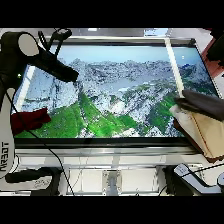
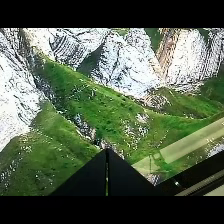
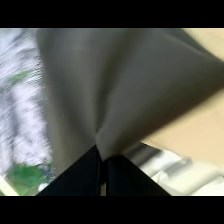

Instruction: Fold the shirts.

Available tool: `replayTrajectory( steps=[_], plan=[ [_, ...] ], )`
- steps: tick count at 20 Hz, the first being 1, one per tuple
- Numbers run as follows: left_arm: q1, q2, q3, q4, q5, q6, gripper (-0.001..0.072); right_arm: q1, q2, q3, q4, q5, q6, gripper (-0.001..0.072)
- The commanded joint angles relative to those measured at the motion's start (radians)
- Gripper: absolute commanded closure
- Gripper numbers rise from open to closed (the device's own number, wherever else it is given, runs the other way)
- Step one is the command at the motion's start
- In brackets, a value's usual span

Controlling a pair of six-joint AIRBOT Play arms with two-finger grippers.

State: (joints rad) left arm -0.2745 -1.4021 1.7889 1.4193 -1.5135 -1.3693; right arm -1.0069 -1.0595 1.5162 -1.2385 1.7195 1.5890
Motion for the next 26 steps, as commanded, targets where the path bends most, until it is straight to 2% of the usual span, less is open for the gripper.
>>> replayTrajectory(
  steps=[1,3,7,8,9,10,12,14,16,17,19,21,23,24,25,26],
  plan=[
    [0.000,0.000,0.000,-0.010,-0.030,0.000,0.0698,-0.213,0.031,0.000,-0.129,0.098,-0.007,0.0690],
    [0.000,0.000,0.000,-0.009,-0.032,0.000,0.0698,-0.212,0.031,0.000,-0.220,0.098,-0.008,0.0690],
    [0.000,-0.001,0.000,-0.015,-0.018,-0.018,0.0698,-0.174,0.028,-0.039,-0.222,0.071,-0.026,0.0674],
    [0.000,0.000,0.000,-0.020,-0.019,-0.019,0.0698,-0.163,0.027,-0.052,-0.215,0.062,-0.026,0.0549],
    [0.000,0.000,0.000,-0.032,-0.019,-0.019,0.0698,-0.155,0.024,-0.057,-0.195,0.060,-0.026,0.0344],
    [0.000,0.000,0.000,-0.039,-0.018,-0.019,0.0698,-0.145,0.023,-0.057,-0.149,0.048,-0.021,0.0265],
    [0.000,-0.001,0.000,-0.052,-0.013,-0.019,0.0698,-0.125,0.023,-0.057,0.054,-0.016,-0.014,0.0265],
    [0.000,-0.002,0.000,-0.075,0.021,-0.020,0.0698,-0.072,0.023,-0.058,0.401,-0.110,-0.025,0.0265],
    [0.000,-0.002,0.000,-0.121,0.082,-0.023,0.0698,0.042,0.023,-0.058,0.644,-0.195,-0.142,0.0266],
    [0.000,-0.002,0.000,-0.152,0.119,-0.023,0.0698,0.127,0.023,-0.058,0.687,-0.232,-0.230,0.0266],
    [0.000,-0.002,0.000,-0.187,0.171,-0.023,0.0698,0.309,0.023,-0.058,0.604,-0.294,-0.375,0.0266],
    [0.000,-0.002,0.000,-0.188,0.182,-0.023,0.0698,0.474,0.023,-0.058,0.386,-0.328,-0.441,0.0266],
    [0.000,-0.002,0.000,-0.189,0.181,-0.023,0.0698,0.601,0.022,-0.058,0.126,-0.337,-0.420,0.0266],
    [0.000,-0.002,0.000,-0.189,0.182,-0.023,0.0698,0.652,0.022,-0.058,-0.001,-0.345,-0.382,0.0289],
    [0.000,-0.002,0.000,-0.189,0.181,-0.023,0.0698,0.685,0.022,-0.058,-0.107,-0.349,-0.383,0.0341],
    [0.000,-0.002,0.000,-0.189,0.181,-0.023,0.0698,0.708,0.022,-0.058,-0.185,-0.349,-0.383,0.0340]
  ],
)
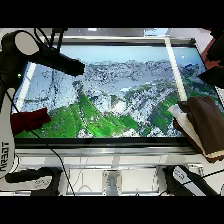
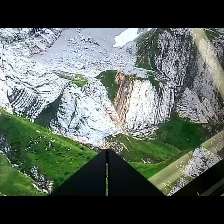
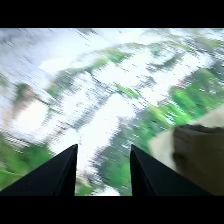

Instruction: Fold the shirts.

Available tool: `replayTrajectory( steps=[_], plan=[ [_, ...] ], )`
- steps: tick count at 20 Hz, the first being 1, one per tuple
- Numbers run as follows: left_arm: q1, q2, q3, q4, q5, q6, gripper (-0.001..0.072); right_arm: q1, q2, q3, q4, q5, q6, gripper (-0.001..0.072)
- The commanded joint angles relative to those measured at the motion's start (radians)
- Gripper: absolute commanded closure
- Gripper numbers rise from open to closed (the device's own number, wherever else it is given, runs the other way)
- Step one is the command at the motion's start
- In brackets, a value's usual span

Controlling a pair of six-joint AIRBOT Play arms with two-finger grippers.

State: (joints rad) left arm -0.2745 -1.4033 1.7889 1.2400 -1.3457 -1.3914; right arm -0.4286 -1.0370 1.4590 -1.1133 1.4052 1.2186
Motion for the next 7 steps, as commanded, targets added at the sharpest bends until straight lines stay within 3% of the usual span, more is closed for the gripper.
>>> replayTrajectory(
  steps=[1,7],
  plan=[
    [0.000,0.000,0.000,-0.011,0.012,-0.001,0.0698,0.140,0.000,0.000,-0.350,-0.034,-0.013,0.0340],
    [0.000,0.000,0.000,-0.011,-0.006,-0.001,0.0698,0.137,0.000,0.000,-0.350,-0.035,-0.012,0.0340]
  ],
)
